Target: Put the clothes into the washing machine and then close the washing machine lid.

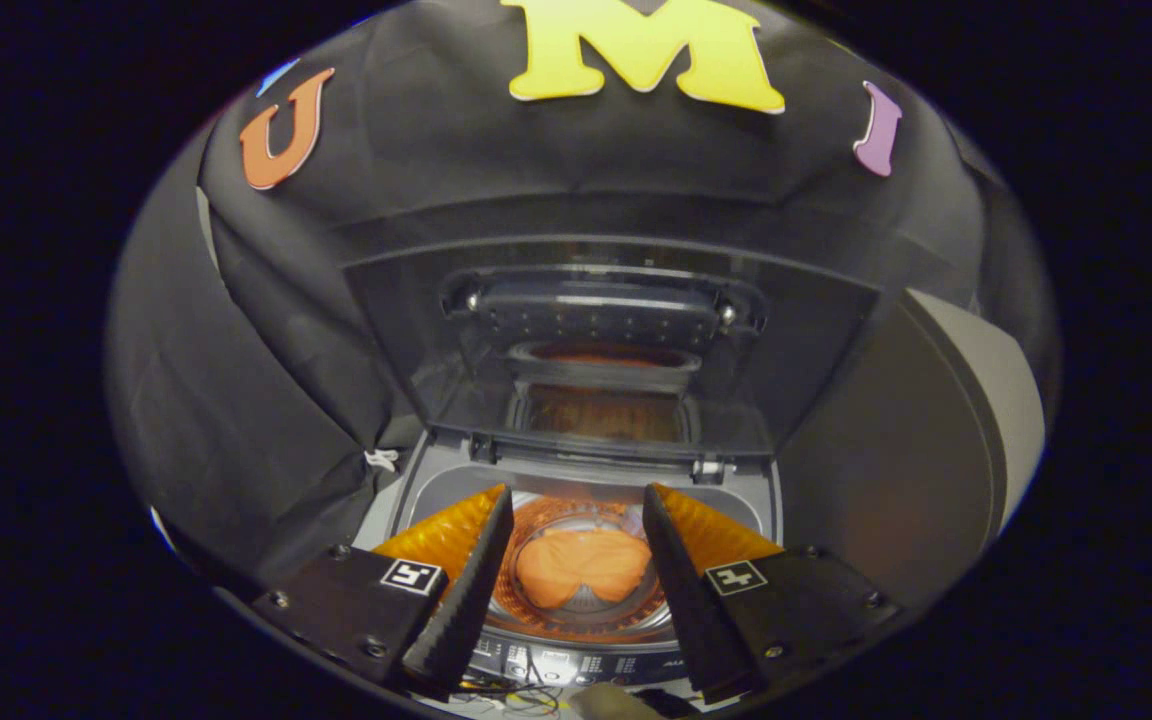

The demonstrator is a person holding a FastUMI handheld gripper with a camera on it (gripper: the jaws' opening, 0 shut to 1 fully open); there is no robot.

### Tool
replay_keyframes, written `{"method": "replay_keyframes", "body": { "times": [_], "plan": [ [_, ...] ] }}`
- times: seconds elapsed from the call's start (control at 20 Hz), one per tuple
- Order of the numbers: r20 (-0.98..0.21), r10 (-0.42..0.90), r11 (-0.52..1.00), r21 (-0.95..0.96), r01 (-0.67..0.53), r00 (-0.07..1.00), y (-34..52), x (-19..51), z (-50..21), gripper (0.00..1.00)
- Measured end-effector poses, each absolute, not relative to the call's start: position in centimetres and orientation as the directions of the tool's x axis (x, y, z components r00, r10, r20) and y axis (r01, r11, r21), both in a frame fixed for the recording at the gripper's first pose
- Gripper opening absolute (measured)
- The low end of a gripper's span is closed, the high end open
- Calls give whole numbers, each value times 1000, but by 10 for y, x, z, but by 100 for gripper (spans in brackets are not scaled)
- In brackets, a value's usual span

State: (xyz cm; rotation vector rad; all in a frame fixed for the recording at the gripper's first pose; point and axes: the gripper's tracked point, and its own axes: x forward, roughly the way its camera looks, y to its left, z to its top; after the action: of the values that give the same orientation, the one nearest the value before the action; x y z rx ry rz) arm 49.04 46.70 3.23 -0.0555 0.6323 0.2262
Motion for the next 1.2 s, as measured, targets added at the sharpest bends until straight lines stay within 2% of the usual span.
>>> {"method": "replay_keyframes", "body": {
  "times": [0.45,0.75,0.9,1.2],
  "plan": [
    [-415,249,959,-20,-282,875,469,500,115,82],
    [-296,253,961,-34,-275,921,470,510,173,82],
    [-259,250,964,-21,-264,933,471,519,194,94],
    [-230,220,973,-15,-230,948,478,544,220,94]
  ]
}}
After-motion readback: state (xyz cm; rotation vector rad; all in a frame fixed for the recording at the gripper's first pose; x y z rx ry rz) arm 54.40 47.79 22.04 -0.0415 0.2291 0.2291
